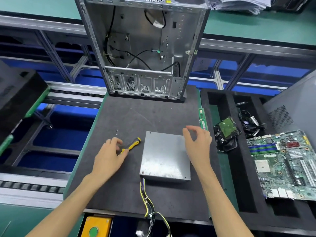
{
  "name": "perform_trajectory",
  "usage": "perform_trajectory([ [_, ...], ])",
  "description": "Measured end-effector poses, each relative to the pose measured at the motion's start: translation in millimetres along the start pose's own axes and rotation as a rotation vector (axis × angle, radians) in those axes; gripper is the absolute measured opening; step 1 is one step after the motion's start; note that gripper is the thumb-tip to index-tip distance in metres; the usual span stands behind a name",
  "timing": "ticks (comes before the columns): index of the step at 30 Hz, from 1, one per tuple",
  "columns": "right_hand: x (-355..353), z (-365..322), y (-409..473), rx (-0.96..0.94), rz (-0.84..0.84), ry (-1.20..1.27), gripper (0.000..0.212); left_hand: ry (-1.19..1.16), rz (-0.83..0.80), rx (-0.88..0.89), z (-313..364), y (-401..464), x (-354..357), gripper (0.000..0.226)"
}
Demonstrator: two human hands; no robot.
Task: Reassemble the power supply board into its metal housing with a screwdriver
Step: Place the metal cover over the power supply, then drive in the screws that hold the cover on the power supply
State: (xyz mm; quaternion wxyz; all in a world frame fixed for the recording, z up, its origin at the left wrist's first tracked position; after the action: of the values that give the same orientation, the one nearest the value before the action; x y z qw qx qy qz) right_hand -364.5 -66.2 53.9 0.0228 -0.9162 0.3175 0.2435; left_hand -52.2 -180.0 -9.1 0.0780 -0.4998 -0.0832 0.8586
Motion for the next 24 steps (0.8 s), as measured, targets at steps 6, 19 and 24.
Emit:
perform_trajectory([
  [6,39,-57,0,-0.094,-0.102,0.294,0.013,0.063,-0.001,0.079,17,9,11,0.019],
  [19,106,-49,1,0.196,-0.131,0.678,0.031,-0.589,-0.010,0.257,75,-17,-59,0.019],
  [24,97,-13,5,0.450,0.075,0.979,0.032,-0.318,0.106,-0.036,-6,53,-43,0.013],
])
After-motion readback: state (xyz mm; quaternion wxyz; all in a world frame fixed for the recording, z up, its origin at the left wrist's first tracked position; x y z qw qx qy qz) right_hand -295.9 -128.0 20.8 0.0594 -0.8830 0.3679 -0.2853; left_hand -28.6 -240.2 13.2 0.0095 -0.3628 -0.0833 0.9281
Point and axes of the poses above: each hand's wrist, its own y-axis towards the middle knuckle, its own x-axis out of the palm, z = x × y, the point moved 10 cm from there along y, towards the middle knuckle, and after that the axes turned 11 degrees about -x, right-handed, at the moved point
